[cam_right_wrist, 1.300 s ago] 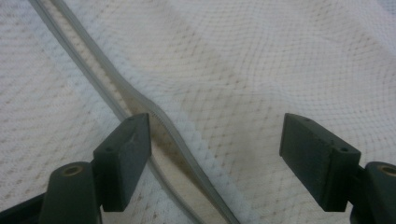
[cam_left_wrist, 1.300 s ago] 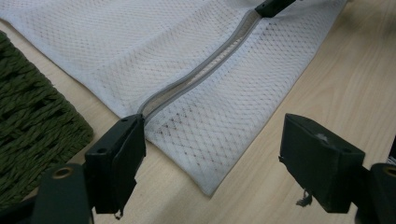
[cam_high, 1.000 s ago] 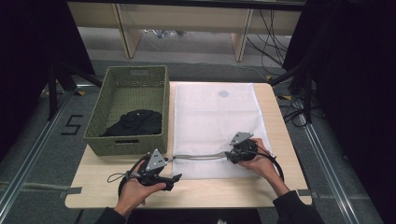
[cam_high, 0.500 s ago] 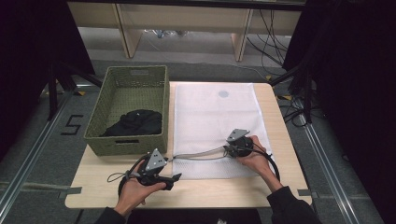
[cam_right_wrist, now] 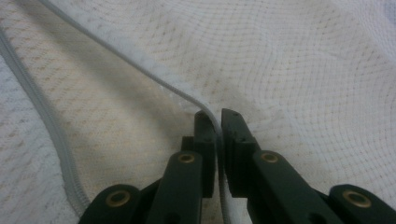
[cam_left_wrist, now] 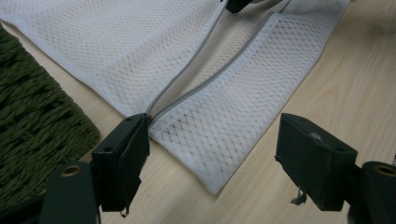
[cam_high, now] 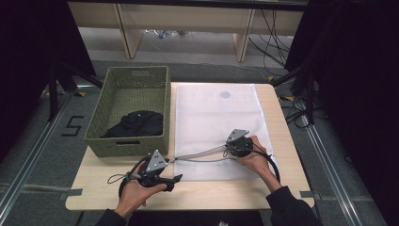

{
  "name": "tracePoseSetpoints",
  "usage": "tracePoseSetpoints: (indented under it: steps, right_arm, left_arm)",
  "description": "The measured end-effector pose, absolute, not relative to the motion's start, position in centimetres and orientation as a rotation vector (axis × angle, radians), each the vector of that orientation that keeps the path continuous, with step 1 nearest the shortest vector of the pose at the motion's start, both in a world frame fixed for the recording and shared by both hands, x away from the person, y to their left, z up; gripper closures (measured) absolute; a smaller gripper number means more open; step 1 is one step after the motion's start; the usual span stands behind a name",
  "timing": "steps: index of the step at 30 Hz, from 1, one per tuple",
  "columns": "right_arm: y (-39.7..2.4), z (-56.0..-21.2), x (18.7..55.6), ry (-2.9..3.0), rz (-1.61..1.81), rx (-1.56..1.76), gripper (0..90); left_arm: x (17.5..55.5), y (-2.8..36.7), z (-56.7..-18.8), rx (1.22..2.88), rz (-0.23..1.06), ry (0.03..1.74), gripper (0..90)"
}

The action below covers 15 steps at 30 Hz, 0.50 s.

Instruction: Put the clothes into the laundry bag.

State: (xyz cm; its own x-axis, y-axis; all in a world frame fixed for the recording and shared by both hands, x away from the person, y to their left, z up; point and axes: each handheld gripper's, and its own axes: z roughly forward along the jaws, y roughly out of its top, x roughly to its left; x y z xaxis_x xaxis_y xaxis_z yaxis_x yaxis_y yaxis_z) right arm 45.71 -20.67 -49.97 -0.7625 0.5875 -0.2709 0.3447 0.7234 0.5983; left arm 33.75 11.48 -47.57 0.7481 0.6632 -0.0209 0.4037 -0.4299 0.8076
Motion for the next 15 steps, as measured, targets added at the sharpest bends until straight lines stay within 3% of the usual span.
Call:
tracePoseSetpoints:
  steps: [15]
  right_arm:
    - [-21.1,-48.1,45.7,2.399,0.813,0.737,89.8]
  left_arm:
    - [33.9,11.9,-46.7,2.037,0.388,0.812,25.3]
